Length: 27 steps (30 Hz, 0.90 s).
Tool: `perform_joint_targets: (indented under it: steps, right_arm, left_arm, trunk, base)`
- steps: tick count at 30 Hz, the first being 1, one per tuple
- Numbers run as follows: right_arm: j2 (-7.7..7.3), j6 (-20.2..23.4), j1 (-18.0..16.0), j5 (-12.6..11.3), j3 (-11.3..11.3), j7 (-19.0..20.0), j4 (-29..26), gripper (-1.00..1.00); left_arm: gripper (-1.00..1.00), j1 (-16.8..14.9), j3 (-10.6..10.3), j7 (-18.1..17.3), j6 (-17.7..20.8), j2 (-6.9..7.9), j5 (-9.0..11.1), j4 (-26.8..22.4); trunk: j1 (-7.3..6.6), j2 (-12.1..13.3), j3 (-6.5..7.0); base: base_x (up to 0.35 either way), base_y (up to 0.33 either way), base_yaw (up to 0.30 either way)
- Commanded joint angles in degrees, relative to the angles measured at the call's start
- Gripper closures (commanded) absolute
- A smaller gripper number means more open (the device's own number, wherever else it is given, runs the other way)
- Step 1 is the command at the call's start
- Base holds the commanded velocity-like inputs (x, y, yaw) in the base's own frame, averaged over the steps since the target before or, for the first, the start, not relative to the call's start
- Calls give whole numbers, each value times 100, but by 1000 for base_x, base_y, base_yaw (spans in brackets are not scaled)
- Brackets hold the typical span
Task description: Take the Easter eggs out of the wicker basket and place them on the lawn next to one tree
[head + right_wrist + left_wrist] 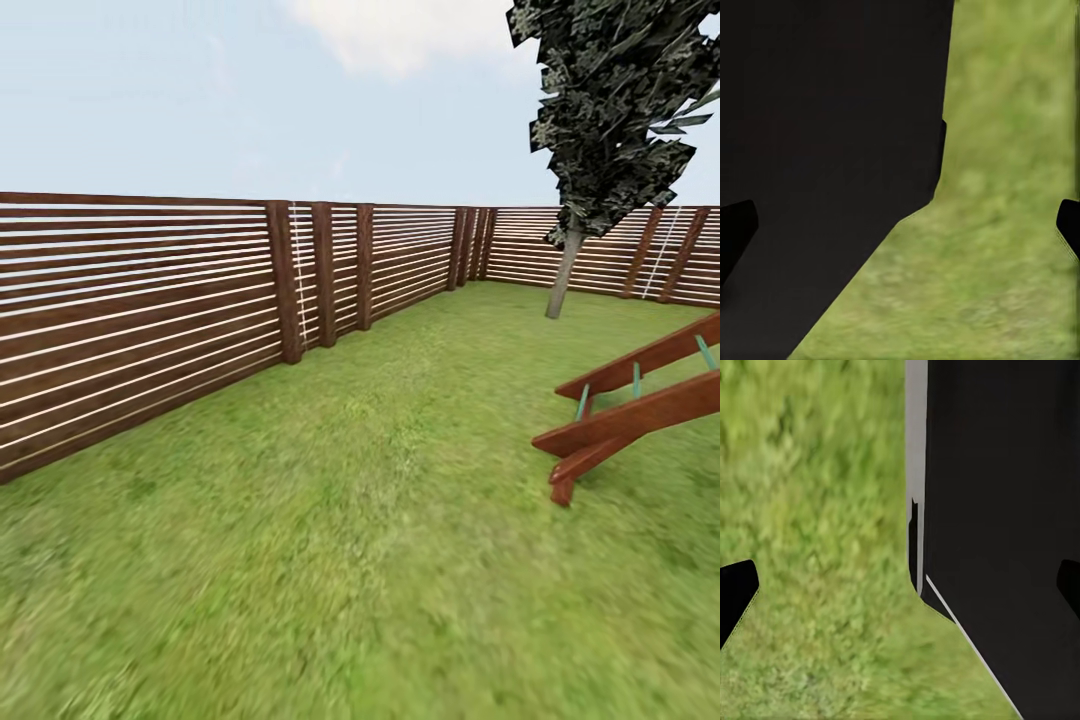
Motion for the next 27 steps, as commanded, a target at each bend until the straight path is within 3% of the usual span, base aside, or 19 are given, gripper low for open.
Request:
perform_joint_targets:
  steps: [1, 27]
  right_arm:
    - [-1, -5, 0, 20, 0, 3, 2, -100]
    - [4, -22, -1, 20, 0, 5, 2, -100]
  left_arm:
    - [-100, 4, 1, -4, -1, 1, -4, -11]
    - [-100, 4, 1, -4, -1, 1, -3, -11]
  trunk:
    - [4, -1, -3]
    - [4, -1, -3]
  base:
    - [334, 0, 0]
    - [334, 0, 0]
